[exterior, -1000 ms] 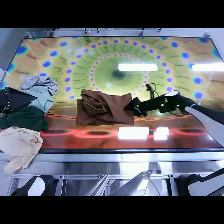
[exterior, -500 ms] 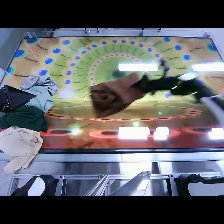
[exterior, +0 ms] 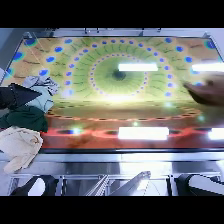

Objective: Fold the shirts.

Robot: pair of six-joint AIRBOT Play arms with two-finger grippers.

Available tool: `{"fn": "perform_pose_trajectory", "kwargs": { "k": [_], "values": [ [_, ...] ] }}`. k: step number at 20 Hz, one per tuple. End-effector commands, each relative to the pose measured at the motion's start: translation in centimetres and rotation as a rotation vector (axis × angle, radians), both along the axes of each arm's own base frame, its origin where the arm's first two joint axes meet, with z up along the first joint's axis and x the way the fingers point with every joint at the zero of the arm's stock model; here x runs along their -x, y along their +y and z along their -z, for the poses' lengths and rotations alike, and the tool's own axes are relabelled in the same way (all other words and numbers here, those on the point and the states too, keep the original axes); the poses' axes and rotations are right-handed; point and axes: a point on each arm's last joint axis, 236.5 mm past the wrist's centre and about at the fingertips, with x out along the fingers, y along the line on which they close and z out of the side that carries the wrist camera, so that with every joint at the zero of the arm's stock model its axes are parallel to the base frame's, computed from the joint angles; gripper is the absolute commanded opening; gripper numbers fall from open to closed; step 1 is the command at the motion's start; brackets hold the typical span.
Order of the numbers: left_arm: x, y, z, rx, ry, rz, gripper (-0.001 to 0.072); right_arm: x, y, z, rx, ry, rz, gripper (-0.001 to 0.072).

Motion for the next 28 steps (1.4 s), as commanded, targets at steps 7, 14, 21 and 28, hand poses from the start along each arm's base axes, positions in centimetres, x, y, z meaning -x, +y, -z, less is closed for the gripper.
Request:
{"fn": "perform_pose_trajectory", "kwargs": {
  "k": [7,14,21,28],
  "values": [
    [-0.7,-2.5,-0.3,-0.010,-0.043,0.053,0.0703,16.2,-4.4,11.4,-0.063,0.328,0.290,0.0039],
    [-2.5,-1.5,-0.9,-0.022,-0.098,-0.017,0.0703,13.6,1.4,4.3,-0.258,0.213,0.251,0.0690],
    [-2.3,-1.7,-0.7,-0.020,-0.090,-0.009,0.0015,1.2,16.6,-5.9,-0.140,-0.274,-0.344,0.0016],
    [2.0,-5.0,5.6,0.042,0.074,0.064,0.0016,2.8,31.8,-7.0,0.014,-0.569,-0.675,0.0014]
  ]
}}
